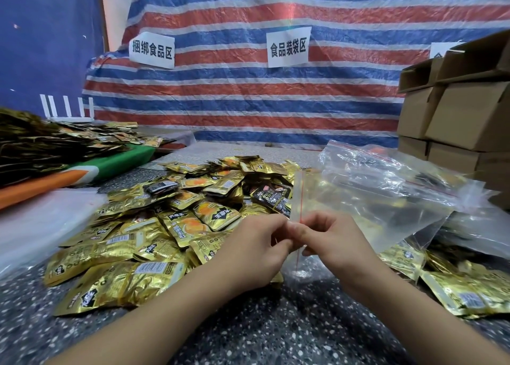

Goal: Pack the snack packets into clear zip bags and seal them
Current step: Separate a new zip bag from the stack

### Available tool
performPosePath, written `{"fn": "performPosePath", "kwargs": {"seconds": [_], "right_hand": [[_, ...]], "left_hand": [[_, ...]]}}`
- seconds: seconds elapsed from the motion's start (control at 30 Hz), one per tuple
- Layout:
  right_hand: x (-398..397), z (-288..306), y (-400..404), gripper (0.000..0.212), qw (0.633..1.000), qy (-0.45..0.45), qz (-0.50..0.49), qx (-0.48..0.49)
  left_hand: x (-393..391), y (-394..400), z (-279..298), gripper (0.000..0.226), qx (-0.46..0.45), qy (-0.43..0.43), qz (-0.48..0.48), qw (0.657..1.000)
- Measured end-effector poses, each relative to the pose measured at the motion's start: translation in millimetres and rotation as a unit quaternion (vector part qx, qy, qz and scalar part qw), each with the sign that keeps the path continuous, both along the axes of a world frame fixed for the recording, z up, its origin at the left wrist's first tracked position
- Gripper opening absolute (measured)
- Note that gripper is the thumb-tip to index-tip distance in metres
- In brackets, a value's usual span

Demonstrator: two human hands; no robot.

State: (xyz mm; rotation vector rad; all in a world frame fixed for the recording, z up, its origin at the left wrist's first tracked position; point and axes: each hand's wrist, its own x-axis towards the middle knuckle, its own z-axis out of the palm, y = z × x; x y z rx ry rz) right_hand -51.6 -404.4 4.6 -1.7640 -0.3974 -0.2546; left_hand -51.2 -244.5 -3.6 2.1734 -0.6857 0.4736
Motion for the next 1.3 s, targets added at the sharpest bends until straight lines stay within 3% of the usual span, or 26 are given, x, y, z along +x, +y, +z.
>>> {"fn": "performPosePath", "kwargs": {"seconds": [0.1, 0.23, 0.43, 0.57, 0.7, 0.87, 0.97, 1.0, 1.13, 1.2, 1.3], "right_hand": [[1, 2, -1, 0.03, 0.999, 0.022, -0.026, 0.03], [8, 6, -19, 0.037, 0.988, -0.004, -0.152, 0.02], [14, 8, -32, 0.032, 0.978, -0.036, -0.204, 0.02], [16, 3, -28, 0.038, 0.984, -0.031, -0.174, 0.03], [18, 1, -25, 0.043, 0.983, -0.004, -0.179, 0.033], [18, 2, -23, 0.024, 0.98, 0.045, -0.173, 0.085], [18, 2, -22, 0.014, 0.978, 0.066, -0.167, 0.102], [18, 2, -22, 0.013, 0.978, 0.071, -0.167, 0.104], [18, 6, -23, 0.016, 0.975, 0.1, -0.152, 0.125], [19, 8, -26, 0.018, 0.979, 0.104, -0.147, 0.1], [21, 11, -35, 0.042, 0.981, 0.082, -0.166, 0.053]], "left_hand": [[2, 1, 6, 0.012, -0.054, 0.056, -0.005, 0.997], [8, 13, 13, 0.02, -0.111, 0.101, 0.042, 0.988], [10, 15, 10, 0.026, -0.079, 0.075, 0.052, 0.993], [6, 17, 9, 0.057, 0.022, 0.002, 0.017, 1.0], [-2, 17, 13, 0.047, 0.137, -0.065, 0.002, 0.988], [-11, 13, 14, 0.032, 0.176, -0.085, -0.01, 0.981], [-15, 10, 10, 0.054, 0.215, -0.082, -0.007, 0.973], [-14, 8, 8, 0.053, 0.224, -0.087, -0.005, 0.971], [-5, 6, 7, 0.016, 0.159, -0.051, -0.002, 0.986], [0, 10, 6, 0.016, 0.094, 0.001, -0.008, 0.995], [1, 13, 9, 0.039, 0.046, 0.018, -0.023, 0.999]]}}
